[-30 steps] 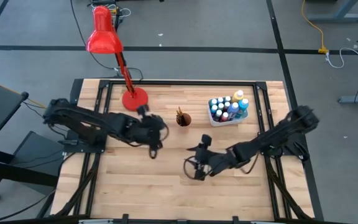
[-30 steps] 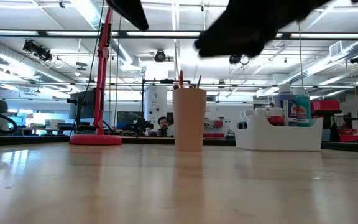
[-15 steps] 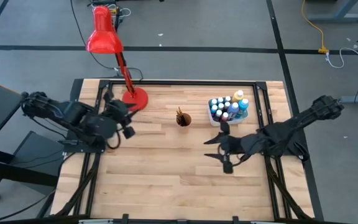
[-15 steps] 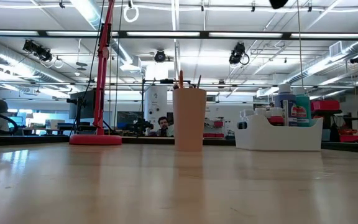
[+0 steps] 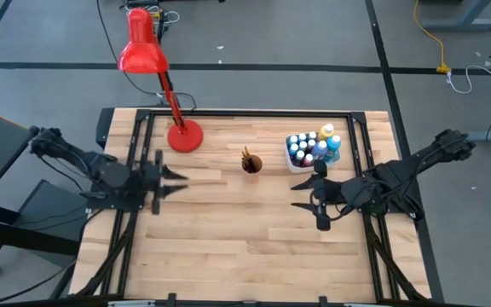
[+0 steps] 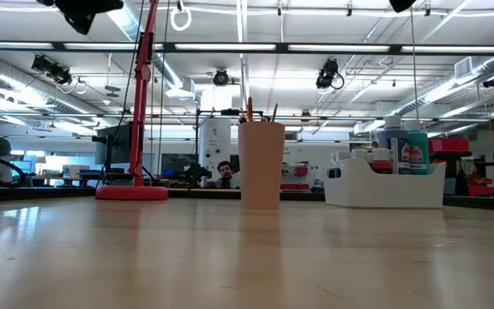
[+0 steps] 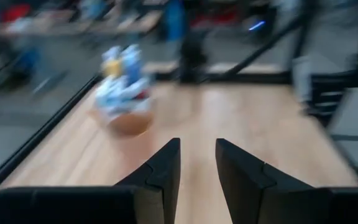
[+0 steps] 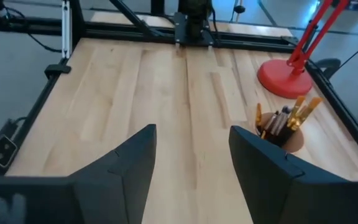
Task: Pick & Place Paint Supplies
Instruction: Return to Home Position
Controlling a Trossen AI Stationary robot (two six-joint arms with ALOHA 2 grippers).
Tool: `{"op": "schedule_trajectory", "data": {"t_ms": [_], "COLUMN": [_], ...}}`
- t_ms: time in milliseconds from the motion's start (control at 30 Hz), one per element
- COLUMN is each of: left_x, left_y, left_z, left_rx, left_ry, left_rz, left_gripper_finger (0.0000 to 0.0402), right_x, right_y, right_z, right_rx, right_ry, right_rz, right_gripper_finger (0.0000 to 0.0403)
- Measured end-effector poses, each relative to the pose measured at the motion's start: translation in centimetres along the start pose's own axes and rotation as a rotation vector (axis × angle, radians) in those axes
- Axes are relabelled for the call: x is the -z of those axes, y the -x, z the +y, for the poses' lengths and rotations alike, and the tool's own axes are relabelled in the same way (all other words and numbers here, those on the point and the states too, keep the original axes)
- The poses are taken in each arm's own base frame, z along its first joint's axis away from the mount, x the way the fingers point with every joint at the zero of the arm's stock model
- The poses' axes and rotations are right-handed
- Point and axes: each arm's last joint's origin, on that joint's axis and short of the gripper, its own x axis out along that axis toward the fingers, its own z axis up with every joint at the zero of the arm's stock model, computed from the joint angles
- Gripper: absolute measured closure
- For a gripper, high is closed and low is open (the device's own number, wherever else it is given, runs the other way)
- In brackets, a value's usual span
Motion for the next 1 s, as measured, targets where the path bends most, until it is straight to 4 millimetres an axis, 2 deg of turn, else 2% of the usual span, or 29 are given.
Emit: {"op": "schedule_trajectory", "data": {"t_ms": [167, 467, 667, 1000], "left_x": [3.0, 6.1, 7.4, 9.1], "left_y": [0.0, 0.9, 1.2, 1.0], "left_z": [-0.1, 1.0, 1.4, 1.6], "left_rx": [0.149, 0.159, 0.157, 0.159], "left_ry": [-0.077, -0.101, -0.133, -0.112], "left_rz": [-0.188, -0.286, -0.320, -0.340], "left_gripper_finger": [0.0292, 0.0292, 0.0292, 0.0292], "right_x": [0.1, 0.6, 3.6, 8.2], "right_y": [0.1, 0.2, 0.9, 4.1], "right_z": [-0.1, -0.2, -1.1, -3.3], "right_rx": [0.000, 0.020, 0.060, -0.007], "right_ry": [0.017, 0.015, -0.035, -0.111], "right_rz": [0.011, 0.038, 0.001, -0.171], "right_gripper_finger": [0.0195, 0.0195, 0.0195, 0.0195]}}
